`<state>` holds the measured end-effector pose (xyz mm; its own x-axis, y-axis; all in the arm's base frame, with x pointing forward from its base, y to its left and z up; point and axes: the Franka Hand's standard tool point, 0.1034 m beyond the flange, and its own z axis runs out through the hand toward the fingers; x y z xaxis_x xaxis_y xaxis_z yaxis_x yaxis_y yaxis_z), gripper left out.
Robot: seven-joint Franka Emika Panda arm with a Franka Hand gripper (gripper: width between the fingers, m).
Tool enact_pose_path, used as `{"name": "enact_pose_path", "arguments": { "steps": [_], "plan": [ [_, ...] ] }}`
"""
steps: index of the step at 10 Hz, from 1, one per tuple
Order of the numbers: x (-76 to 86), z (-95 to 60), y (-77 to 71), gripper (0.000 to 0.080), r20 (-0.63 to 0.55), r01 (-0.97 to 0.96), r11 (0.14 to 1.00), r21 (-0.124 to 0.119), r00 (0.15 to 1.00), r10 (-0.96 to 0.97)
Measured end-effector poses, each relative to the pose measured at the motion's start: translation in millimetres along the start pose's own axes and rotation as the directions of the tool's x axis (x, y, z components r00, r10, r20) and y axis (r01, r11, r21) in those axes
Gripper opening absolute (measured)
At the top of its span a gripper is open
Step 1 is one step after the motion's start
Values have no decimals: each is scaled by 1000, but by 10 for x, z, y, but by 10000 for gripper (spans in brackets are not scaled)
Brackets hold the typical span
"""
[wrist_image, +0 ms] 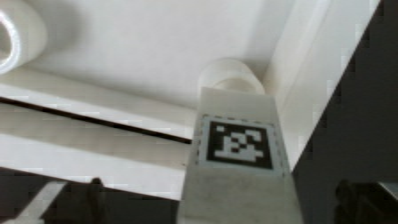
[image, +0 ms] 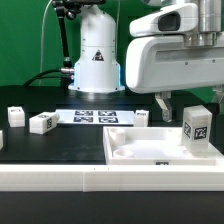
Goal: Assemble one leg
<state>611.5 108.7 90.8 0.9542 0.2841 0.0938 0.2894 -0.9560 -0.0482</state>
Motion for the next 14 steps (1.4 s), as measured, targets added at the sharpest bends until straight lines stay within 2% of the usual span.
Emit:
{"name": "enact_pose_path", "arguments": {
  "steps": [2,4,5,6,7,8,9,11,13,14],
  "plan": [
    [-58,3,-24,649,160,-1,1000,26,987,-3],
    [-39,14,-40,649,187,1,999,32,982,-7],
    [-41,16,-41,534,187,1,999,32,982,-7],
    [-42,17,-41,344,187,1,999,32,982,-7],
    [-42,17,-42,344,187,1,999,33,982,-7],
    [-42,17,-42,290,187,1,999,33,982,-7],
    [-42,18,-45,290,188,-10,999,31,982,4],
    [-89,18,-113,290,168,-55,998,15,984,52],
    [-135,18,-148,290,135,-254,967,-20,958,255],
    [-131,21,-154,290,124,-331,943,-29,935,332]
  ]
}}
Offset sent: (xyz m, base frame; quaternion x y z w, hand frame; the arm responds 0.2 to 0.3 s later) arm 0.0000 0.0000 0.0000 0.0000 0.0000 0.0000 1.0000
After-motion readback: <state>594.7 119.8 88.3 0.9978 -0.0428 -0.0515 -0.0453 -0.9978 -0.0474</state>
